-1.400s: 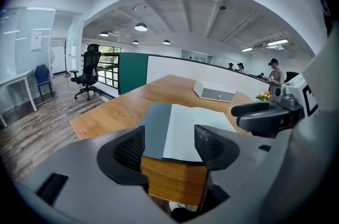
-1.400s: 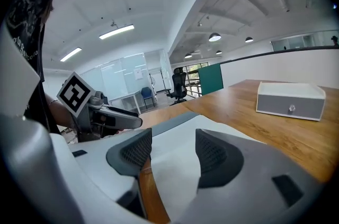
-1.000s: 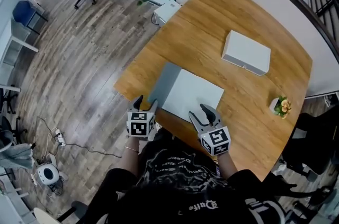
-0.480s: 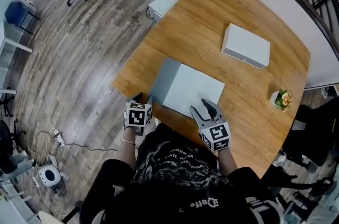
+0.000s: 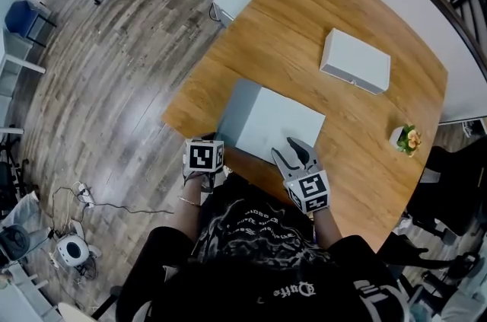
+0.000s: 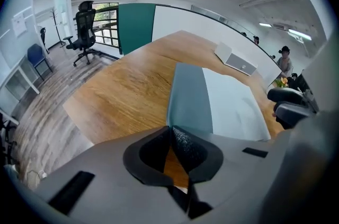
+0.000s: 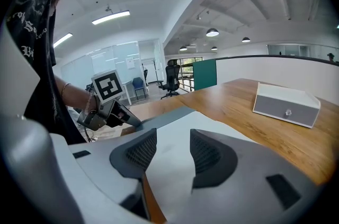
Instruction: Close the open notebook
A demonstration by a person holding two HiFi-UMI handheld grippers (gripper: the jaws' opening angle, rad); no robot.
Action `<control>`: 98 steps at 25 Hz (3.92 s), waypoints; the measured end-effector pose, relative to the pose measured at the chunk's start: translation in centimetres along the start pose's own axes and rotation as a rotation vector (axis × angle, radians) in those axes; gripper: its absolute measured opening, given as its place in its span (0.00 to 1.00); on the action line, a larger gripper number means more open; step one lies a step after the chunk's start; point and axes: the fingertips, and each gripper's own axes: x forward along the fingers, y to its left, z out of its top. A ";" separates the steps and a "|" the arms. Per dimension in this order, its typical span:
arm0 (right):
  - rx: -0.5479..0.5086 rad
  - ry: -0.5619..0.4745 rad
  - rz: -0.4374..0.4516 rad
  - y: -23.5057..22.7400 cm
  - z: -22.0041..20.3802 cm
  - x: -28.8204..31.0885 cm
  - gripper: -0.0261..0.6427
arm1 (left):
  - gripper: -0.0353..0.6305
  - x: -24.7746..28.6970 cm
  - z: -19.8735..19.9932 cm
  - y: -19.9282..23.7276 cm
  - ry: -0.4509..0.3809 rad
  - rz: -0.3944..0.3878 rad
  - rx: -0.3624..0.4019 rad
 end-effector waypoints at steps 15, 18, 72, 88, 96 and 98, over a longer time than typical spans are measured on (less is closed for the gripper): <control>-0.003 0.000 -0.038 -0.5 -0.4 -0.9 0.28 | 0.10 -5.0 2.1 -2.4 -0.196 -0.035 0.070; 0.005 -0.015 -0.063 -1.0 -0.3 -1.4 0.27 | 0.10 -6.0 2.4 -3.4 -0.239 -0.082 0.092; 0.146 -0.166 -0.518 -5.6 -3.6 -15.1 0.19 | 0.10 -7.8 -2.4 -26.9 -0.225 -0.555 0.713; 0.097 -0.107 -0.435 -6.4 -7.3 -17.5 0.19 | 0.10 -3.1 -5.1 -29.6 -0.157 -0.435 0.667; 0.047 -0.066 -0.392 -5.5 -8.8 -17.9 0.19 | 0.10 -1.2 -6.4 -29.9 -0.114 -0.420 0.605; 0.033 -0.057 -0.394 -5.6 -9.1 -18.3 0.19 | 0.10 -0.9 -6.6 -30.1 -0.112 -0.407 0.603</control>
